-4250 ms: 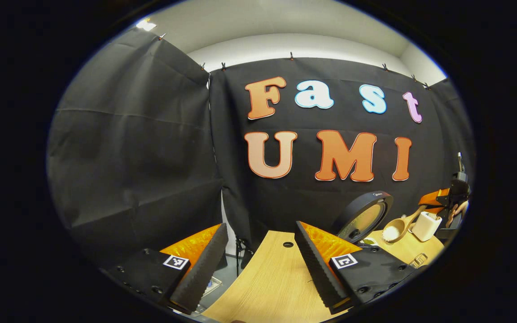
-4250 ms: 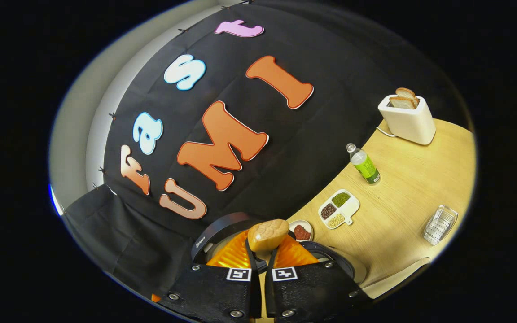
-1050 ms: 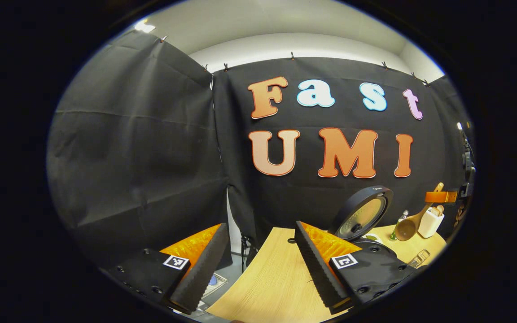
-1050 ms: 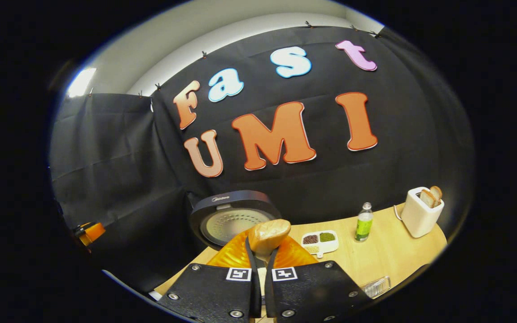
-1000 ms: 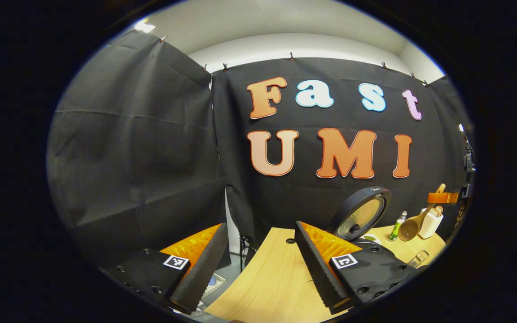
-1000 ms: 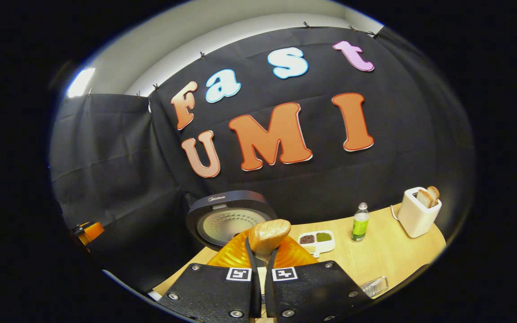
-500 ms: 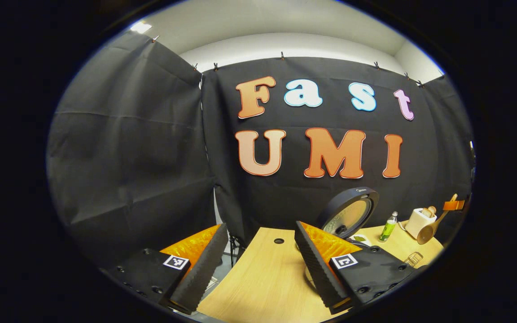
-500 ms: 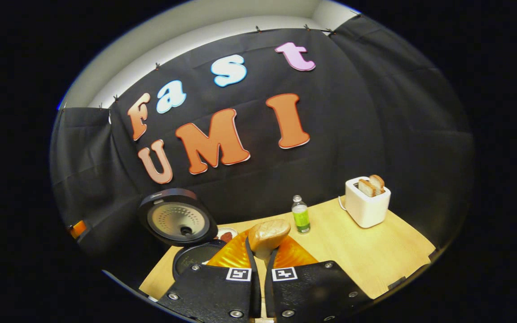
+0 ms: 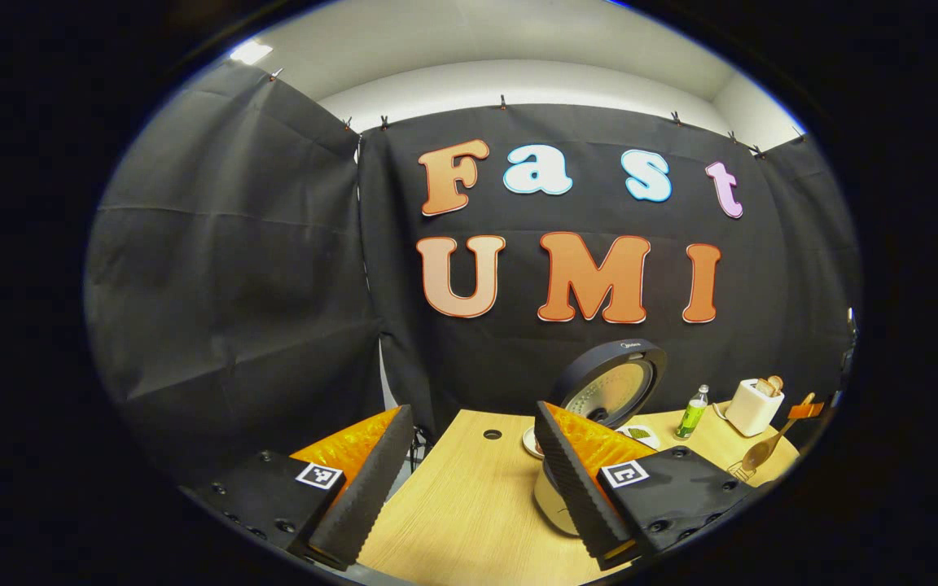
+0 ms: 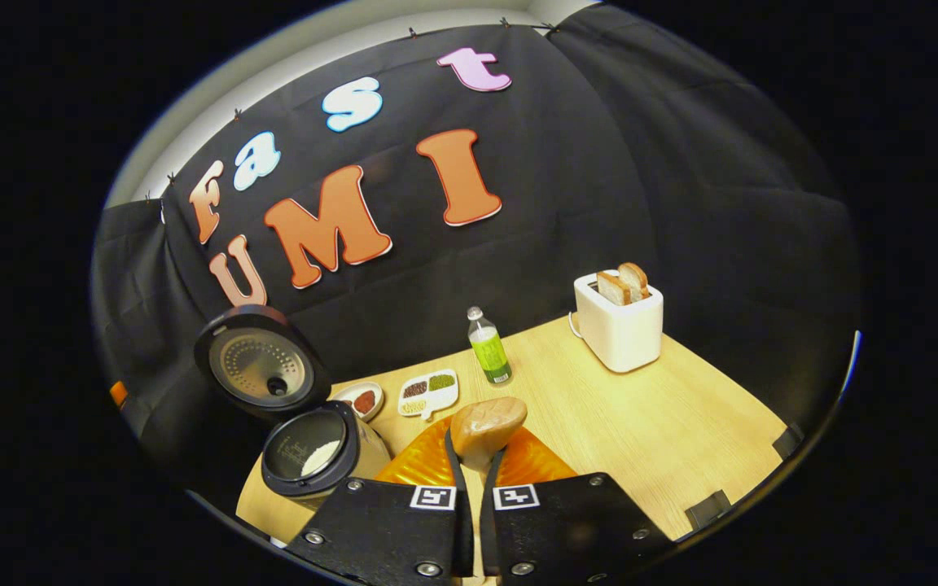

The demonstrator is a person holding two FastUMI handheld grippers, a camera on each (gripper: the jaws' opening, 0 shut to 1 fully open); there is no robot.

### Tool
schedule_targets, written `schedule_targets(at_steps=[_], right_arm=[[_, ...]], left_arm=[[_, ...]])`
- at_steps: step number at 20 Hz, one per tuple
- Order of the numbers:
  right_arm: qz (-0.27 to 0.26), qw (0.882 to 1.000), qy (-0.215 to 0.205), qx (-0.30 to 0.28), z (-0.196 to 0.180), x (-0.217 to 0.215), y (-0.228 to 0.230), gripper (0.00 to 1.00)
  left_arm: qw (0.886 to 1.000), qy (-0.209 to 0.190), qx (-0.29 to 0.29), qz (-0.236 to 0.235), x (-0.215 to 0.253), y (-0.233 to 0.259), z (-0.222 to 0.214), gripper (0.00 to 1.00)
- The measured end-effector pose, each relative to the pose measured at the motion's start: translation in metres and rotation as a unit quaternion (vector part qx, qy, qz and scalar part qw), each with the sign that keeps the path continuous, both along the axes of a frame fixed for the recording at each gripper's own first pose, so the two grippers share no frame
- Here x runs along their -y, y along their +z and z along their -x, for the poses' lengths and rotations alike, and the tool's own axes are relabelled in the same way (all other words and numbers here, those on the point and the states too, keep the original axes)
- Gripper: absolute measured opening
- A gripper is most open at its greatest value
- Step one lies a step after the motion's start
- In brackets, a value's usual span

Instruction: Close the left gripper, press the button to open the rice cooker; take a wooden spoon from the chopstick holder with the right hand, scoop a spoonful of rice and pour it into the rice cooker, then put the wooden spoon back into the chopstick holder.

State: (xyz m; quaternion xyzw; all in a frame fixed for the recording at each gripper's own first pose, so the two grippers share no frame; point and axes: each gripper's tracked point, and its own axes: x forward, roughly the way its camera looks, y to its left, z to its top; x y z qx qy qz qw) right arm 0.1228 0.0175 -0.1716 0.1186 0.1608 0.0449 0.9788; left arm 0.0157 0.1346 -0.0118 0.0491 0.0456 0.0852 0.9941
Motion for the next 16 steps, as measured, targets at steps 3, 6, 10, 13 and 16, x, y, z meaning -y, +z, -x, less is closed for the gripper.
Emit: schedule_targets(at_steps=[3,6,10,13,16], right_arm=[[0.002,1.0,0.006,-0.026,-0.007,0.004,-0.028,0.03],[-0.006,0.999,0.007,-0.051,-0.017,0.011,-0.05,0.03],[-0.02,0.996,0.023,-0.08,-0.025,0.009,-0.078,0.06],[-0.042,0.995,0.025,-0.083,-0.032,0.013,-0.081,0.11],[-0.039,0.995,0.013,-0.086,-0.032,0.02,-0.084,0.21]], left_arm=[[1.0,0.011,-0.002,-0.003,0.006,-0.001,0.007,1.0],[1.0,0.023,-0.005,-0.008,0.011,-0.001,0.012,0.99],[0.999,0.035,-0.01,-0.011,0.017,-0.001,0.018,0.99],[0.999,0.042,-0.01,-0.008,0.023,-0.001,0.018,0.99],[0.999,0.04,-0.014,-0.007,0.034,-0.002,0.014,1.0]])
